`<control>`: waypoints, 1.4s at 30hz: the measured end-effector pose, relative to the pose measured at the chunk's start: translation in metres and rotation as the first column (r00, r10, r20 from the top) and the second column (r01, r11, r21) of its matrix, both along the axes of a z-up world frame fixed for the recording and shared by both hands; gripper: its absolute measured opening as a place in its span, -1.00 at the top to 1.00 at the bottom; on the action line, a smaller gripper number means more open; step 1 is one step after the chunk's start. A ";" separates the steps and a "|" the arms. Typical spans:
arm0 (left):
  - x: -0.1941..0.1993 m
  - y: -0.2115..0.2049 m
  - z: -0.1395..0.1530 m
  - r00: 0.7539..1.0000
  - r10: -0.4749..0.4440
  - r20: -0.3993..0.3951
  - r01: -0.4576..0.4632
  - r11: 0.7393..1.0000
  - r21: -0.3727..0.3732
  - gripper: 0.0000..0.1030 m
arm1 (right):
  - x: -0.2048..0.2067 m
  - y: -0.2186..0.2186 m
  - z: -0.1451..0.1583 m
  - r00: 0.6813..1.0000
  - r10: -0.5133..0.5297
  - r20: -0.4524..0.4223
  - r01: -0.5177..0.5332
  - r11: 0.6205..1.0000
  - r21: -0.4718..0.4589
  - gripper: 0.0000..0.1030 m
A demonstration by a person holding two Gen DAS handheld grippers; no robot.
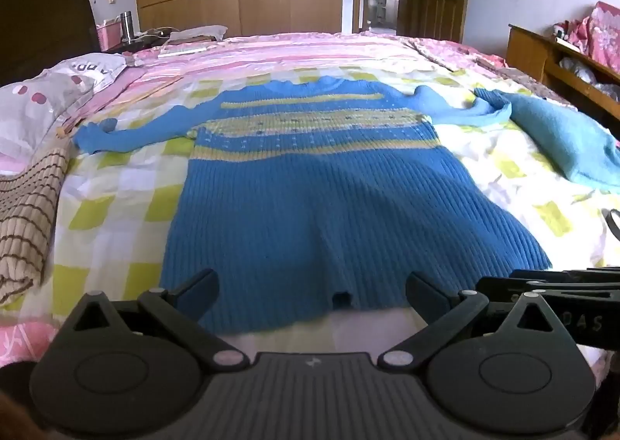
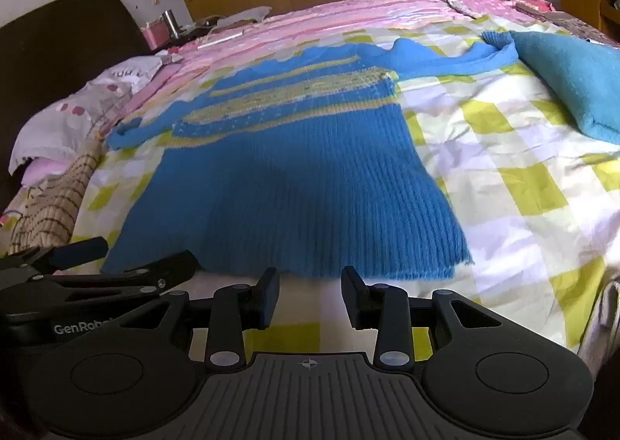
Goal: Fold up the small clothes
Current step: 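Move both tools over the blue striped sweater toward its sleeves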
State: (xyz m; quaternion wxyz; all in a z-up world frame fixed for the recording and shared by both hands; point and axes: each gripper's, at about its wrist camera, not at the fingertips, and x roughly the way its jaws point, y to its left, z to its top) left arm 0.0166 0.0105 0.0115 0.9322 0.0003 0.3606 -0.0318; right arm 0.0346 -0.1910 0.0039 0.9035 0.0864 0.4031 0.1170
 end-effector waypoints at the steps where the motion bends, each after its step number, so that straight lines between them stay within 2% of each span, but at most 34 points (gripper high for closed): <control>1: 0.003 0.001 0.000 1.000 0.002 0.001 -0.002 1.000 -0.001 -1.00 | 0.001 -0.002 0.000 1.000 -0.004 -0.001 0.004 1.000 0.000 0.32; 12: 0.041 0.023 -0.011 0.998 0.061 -0.026 -0.061 0.998 0.008 -1.00 | 0.033 -0.008 -0.011 1.000 -0.012 -0.021 0.011 0.999 -0.048 0.32; 23: 0.050 0.042 -0.039 0.984 0.104 -0.144 -0.110 0.993 -0.037 -1.00 | 0.043 -0.017 -0.021 0.997 -0.025 -0.069 0.023 0.999 -0.030 0.33; 31: 0.046 0.035 -0.040 0.985 0.091 -0.145 -0.094 0.996 -0.013 -1.00 | 0.041 -0.021 -0.020 0.998 -0.033 -0.063 0.032 0.999 -0.003 0.33; 38: 0.041 0.028 -0.024 0.994 0.077 -0.072 -0.081 0.995 -0.052 -1.00 | 0.041 -0.020 -0.015 0.999 -0.031 -0.027 0.031 0.999 -0.008 0.33; 42: 0.045 0.025 -0.027 0.994 0.064 -0.089 -0.068 0.997 -0.042 -1.00 | 0.043 -0.020 -0.020 0.999 -0.026 -0.042 0.025 0.999 -0.020 0.33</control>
